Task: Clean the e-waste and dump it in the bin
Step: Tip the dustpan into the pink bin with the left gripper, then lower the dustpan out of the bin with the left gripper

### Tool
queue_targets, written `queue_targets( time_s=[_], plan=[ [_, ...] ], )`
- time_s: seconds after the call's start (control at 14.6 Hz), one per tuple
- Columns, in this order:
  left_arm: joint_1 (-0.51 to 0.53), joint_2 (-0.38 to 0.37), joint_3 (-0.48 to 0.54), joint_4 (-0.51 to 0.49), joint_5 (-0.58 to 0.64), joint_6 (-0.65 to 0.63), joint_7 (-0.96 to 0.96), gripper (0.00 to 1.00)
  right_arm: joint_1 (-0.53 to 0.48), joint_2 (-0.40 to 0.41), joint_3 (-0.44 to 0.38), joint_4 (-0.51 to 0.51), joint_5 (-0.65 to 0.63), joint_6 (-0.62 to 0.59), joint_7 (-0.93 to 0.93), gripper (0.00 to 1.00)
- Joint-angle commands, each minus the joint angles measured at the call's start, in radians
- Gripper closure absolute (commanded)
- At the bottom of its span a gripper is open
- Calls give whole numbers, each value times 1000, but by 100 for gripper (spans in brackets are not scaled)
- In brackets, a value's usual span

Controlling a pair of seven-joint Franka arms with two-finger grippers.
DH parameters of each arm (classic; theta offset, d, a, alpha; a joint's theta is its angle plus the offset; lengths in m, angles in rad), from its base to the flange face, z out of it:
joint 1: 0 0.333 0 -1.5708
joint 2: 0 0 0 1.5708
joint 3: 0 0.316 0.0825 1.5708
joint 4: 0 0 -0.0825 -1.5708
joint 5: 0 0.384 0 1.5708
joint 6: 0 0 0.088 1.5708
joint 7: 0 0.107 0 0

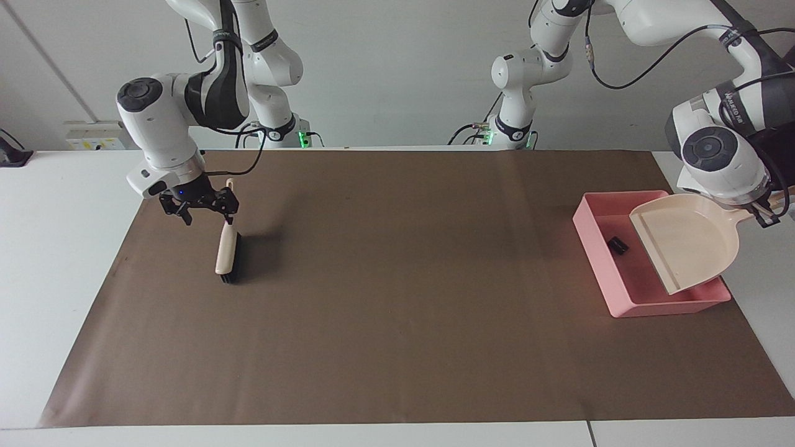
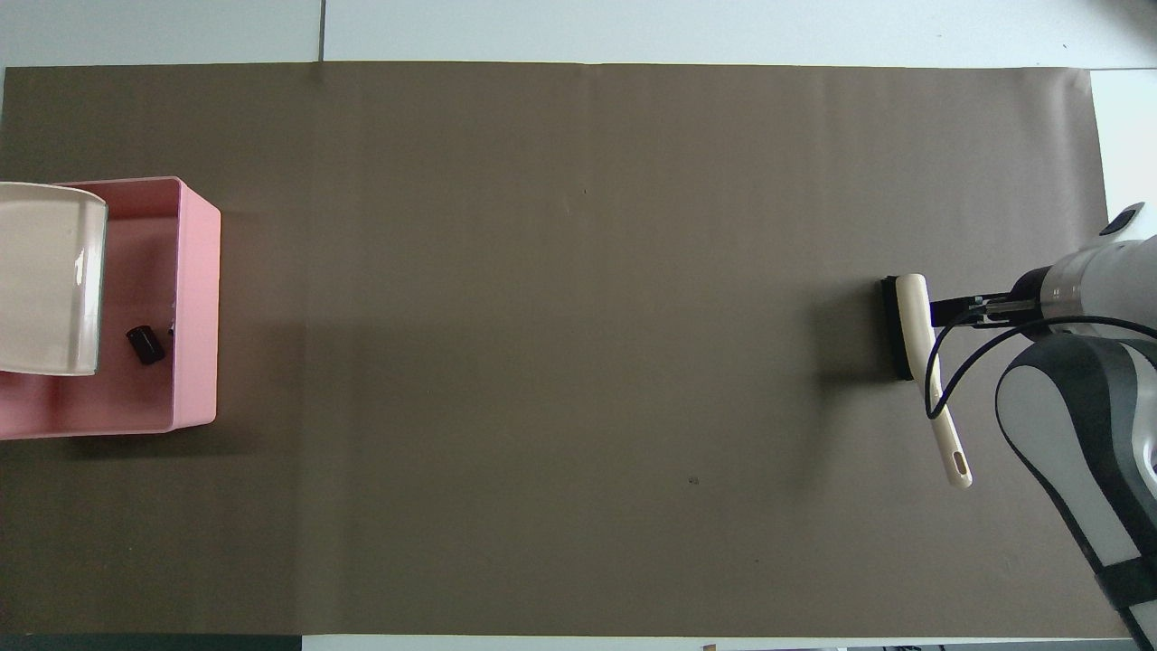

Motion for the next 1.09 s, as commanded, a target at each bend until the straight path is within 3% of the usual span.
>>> queue_targets(
  time_s=[0.0,0.41,0.55,0.68,0.82,1.02],
  plan=[
    [-57,-29,10,-25,110,-74,-34,100,-8,-22,7,136,-13,-140,34,0],
    [-129,-33,10,-17,294,-180,-29,100,-29,21,4,507,-26,-542,131,0],
    [-135,-38,4,10,296,-211,-7,100,-28,53,4,625,-43,-662,133,0],
    [-135,-58,0,27,288,-215,61,100,1,79,-26,649,-37,-685,143,0],
    [-154,-84,-11,27,285,-217,115,100,122,64,-140,615,-25,-690,233,0],
    [-174,-119,-14,30,180,-211,167,98,138,62,-160,608,21,-689,235,0]
  ],
)
